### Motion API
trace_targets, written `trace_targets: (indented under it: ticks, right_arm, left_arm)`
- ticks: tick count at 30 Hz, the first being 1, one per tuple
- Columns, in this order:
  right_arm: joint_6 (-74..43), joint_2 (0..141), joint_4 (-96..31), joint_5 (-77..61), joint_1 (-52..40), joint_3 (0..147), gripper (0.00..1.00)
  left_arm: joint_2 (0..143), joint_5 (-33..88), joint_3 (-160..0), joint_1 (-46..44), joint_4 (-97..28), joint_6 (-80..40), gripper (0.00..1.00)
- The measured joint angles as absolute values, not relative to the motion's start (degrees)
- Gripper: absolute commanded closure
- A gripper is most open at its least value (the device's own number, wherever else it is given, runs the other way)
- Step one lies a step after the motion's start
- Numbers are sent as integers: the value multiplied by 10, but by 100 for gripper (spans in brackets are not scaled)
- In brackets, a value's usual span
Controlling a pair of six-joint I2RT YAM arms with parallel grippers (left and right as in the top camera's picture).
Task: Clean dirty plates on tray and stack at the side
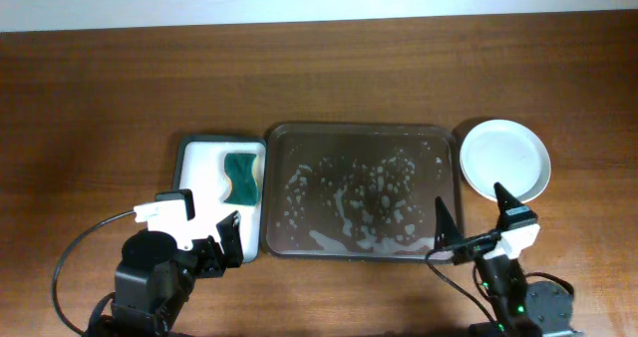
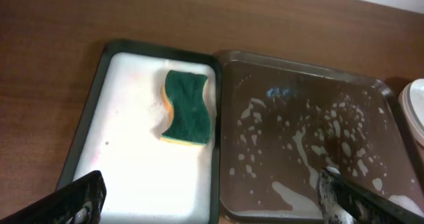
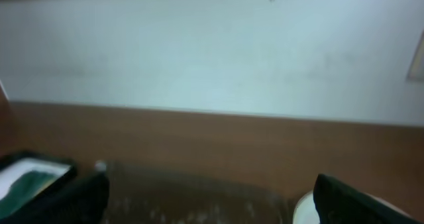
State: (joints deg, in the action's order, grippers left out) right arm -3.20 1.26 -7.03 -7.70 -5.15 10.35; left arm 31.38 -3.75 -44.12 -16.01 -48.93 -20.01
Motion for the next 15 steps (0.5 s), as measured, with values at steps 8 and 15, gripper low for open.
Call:
trace_targets:
  ticks: [8,15]
  right_arm:
    - [-26,8,1,-73,-51,8,1]
    - [-23,8,-35,-73,-51,6,1]
  left_arm:
    - [314,-37,-441,-160,-490,-200,1]
    - [314,-37,-441,-160,-490,-200,1]
